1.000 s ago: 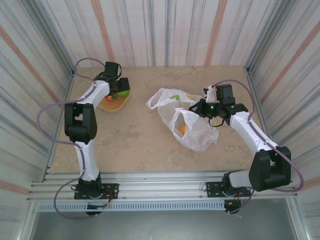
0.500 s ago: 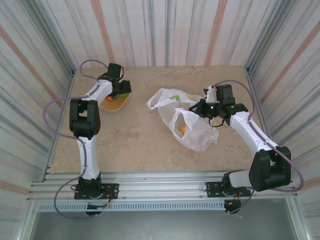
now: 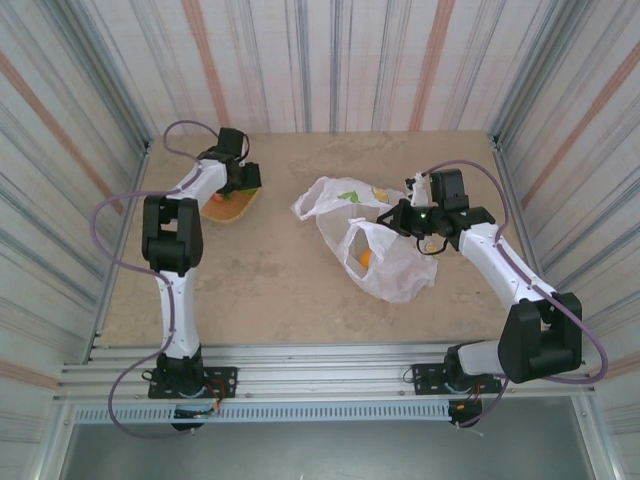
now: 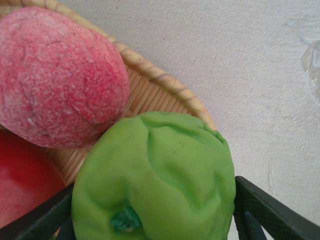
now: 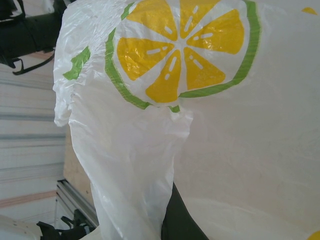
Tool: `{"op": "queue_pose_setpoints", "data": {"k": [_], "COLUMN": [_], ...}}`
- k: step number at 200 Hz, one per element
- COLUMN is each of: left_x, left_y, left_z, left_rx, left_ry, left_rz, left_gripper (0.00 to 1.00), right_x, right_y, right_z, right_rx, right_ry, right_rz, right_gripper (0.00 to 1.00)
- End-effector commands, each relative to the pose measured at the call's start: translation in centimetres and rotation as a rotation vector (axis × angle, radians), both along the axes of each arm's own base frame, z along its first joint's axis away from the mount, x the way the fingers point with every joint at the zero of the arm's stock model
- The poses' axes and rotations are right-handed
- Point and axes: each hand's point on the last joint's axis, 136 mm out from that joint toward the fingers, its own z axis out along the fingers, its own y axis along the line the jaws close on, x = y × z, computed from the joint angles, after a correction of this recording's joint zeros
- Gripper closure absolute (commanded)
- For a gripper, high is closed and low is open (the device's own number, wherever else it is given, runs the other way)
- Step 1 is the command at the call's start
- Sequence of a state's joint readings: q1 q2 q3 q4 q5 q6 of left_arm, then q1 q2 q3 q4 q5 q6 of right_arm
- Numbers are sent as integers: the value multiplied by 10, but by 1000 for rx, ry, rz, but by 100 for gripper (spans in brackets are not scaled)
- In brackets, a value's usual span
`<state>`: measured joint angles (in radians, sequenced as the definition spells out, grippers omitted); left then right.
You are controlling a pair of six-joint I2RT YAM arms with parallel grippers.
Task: Place the fruits into the plastic bag
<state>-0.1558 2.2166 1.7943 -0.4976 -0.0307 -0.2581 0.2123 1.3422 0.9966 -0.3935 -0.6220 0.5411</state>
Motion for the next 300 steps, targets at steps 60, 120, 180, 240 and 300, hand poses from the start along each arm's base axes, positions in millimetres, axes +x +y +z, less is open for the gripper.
{"op": "queue_pose_setpoints", "data": {"k": [60, 120, 180, 240, 300], "left_x": [-18, -82, -169, -241, -256], "left_y": [-5, -27, -120, -230, -283], "left_z": [72, 155, 212, 201, 160], "left_rx": [-86, -252, -459, -570, -466], "left_ry": [-128, -288, -389, -353, -264], "left_rz": [-22, -88, -418, -805, -920], "left_gripper": [41, 44, 45, 46, 47], "right_x": [-1, 0, 3, 3, 0], "right_y": [0, 0, 2, 2, 4], "right_z": [7, 9, 11, 15, 20], "right_rx": [-23, -22, -19, -30, -36], "right_ry": [-28, -37, -42, -46, -45], "right_rz": [4, 3, 7, 35, 68], "right_gripper": [100, 100, 100, 100, 100]}}
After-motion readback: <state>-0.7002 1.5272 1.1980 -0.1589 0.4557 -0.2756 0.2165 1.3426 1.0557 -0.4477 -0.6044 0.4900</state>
